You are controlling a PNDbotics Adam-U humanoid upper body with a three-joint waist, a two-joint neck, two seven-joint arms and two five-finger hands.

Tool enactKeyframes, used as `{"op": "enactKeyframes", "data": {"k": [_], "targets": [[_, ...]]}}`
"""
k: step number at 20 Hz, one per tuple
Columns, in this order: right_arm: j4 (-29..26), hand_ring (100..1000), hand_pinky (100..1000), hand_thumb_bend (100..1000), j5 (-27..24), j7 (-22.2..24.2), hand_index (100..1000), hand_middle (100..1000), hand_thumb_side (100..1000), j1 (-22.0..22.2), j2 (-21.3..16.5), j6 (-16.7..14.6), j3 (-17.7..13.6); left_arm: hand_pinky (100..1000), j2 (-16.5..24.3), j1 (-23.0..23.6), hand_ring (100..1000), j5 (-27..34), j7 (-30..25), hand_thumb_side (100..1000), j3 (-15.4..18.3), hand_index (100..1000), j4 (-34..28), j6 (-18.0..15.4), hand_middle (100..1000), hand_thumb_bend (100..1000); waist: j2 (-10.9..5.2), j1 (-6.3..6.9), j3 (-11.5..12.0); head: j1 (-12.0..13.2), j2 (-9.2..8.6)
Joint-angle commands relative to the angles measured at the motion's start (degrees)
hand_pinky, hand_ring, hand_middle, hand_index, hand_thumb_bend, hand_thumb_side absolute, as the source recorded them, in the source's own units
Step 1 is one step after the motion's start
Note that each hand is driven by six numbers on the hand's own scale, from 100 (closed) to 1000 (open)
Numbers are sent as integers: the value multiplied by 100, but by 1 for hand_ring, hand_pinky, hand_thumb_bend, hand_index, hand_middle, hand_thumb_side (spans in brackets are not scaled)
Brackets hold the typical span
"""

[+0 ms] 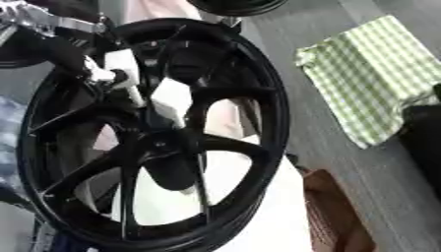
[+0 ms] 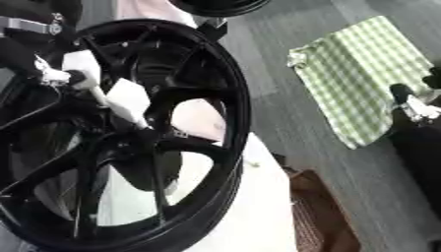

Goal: Pull the pin out of the wheel hub.

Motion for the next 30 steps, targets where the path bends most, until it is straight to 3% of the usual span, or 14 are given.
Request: {"op": "enactKeyframes", "data": {"k": [1,6,12,18,22,26,27,28,30], "targets": [[-56,611,680,663,-15,19,776,580,253,-22,-87,-9,-60,750,87,-96,658,84,-58,613,99,729,-60,77,509,175,-70,-54,-6,11,4],[-49,612,681,663,-13,22,777,580,253,-25,-79,-12,-65,736,74,-106,642,83,-58,496,104,701,-107,127,493,222,-63,-55,-8,12,11],[-41,612,681,662,-23,21,777,580,255,-27,-73,-14,-70,706,43,-115,600,26,-58,433,136,631,-129,104,446,239,-65,-62,-19,13,9],[-26,612,681,663,-27,24,777,580,254,-23,-68,-7,-77,663,51,-104,549,70,32,325,202,564,-169,184,387,182,-78,-57,-20,16,14],[-23,612,681,663,-25,22,777,580,254,-17,-69,-9,-84,617,87,-95,510,182,256,305,301,504,-252,328,332,100,-85,-57,-22,4,22],[-25,612,681,663,-33,9,777,580,255,-8,-79,-13,-93,583,184,-74,481,323,540,289,465,446,-480,449,274,100,-95,-58,-13,-2,34],[-25,612,681,663,-37,8,777,580,255,-8,-83,-13,-93,580,211,-68,479,355,617,343,507,442,-547,479,271,100,-98,-58,-10,-3,34],[-24,612,681,663,-40,7,778,580,255,-8,-86,-13,-94,577,241,-59,476,385,689,288,546,438,-615,508,267,100,-102,-58,-7,-6,34],[-24,612,682,663,-45,4,778,580,255,-3,-93,-15,-96,572,323,-29,472,444,796,286,617,427,-754,558,258,100,-108,-59,-3,-13,33]]}}
